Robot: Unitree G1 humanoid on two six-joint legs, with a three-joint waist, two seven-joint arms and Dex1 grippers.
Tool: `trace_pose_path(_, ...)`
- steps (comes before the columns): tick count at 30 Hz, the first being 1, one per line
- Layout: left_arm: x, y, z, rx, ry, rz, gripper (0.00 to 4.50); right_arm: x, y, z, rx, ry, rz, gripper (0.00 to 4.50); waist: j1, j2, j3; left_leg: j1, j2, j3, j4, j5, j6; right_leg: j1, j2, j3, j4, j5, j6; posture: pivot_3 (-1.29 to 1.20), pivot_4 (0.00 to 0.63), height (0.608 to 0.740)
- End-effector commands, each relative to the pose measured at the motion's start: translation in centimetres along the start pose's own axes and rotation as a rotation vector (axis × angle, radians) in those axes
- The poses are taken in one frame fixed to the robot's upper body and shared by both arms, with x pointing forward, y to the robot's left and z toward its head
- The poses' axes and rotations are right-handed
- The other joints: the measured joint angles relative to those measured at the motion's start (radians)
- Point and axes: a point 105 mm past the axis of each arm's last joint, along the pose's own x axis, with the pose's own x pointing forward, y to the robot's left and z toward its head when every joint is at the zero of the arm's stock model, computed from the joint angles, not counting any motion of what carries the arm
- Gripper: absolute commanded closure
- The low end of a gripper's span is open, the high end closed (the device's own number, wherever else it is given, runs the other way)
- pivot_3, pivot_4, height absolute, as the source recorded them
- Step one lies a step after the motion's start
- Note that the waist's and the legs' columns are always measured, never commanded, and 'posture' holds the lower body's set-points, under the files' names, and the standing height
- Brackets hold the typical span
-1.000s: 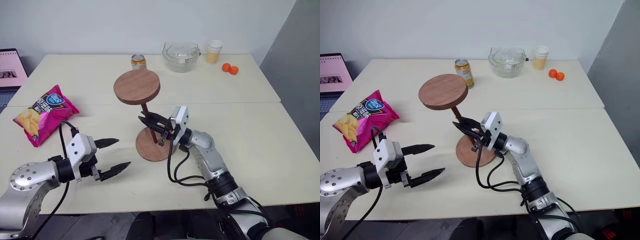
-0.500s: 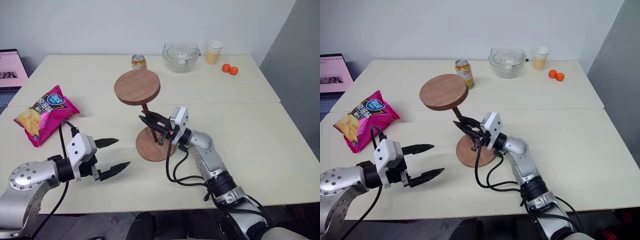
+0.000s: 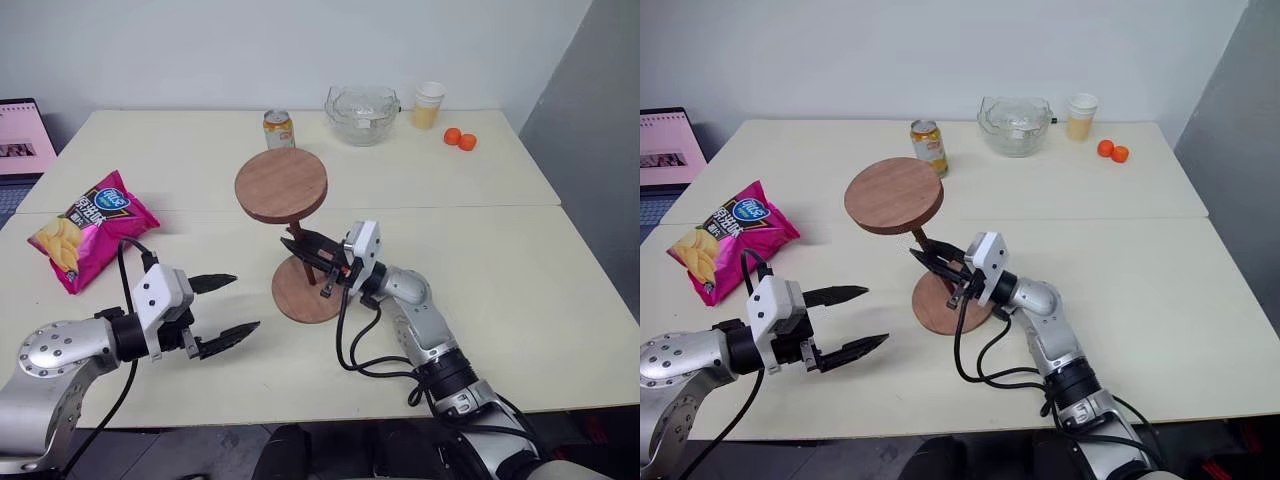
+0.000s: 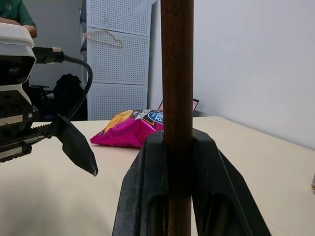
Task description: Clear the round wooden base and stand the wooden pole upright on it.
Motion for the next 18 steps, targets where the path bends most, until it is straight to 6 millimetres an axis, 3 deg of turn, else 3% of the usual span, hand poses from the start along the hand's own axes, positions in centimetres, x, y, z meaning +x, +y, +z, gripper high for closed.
trace_pose_path(1,-0.1,0.3,0.5,0.030,-0.007,-0.002,0.00,-0.3,0.3,-1.2,0.038,0.063,0.004,4.25,0.000,0.000,0.000,0.000,0.000,0.000,0.000,0.000,0.000,0.000,0.000,0.000,0.000,0.000,0.000,0.00,0.150,0.740)
trace_pose_path(15,0.0,0.4,0.8,0.046,-0.022,-0.011,0.00,-1.5,-0.8,-4.0,0.094,0.228,-0.049,4.25,0.000,-0.001,-0.002,0.002,0.000,0.000,0.000,0.000,0.000,0.002,0.000,0.000,0.000,0.000,0.000,0.00,0.150,0.740)
trace_pose_path(18,0.1,0.4,1.0,0.047,-0.026,-0.010,0.00,-2.7,-0.9,-5.3,0.103,0.284,-0.061,4.25,0.001,-0.001,-0.004,0.004,0.000,0.000,0.000,0.000,0.000,0.003,0.000,0.000,0.000,0.000,0.000,0.00,0.150,0.740)
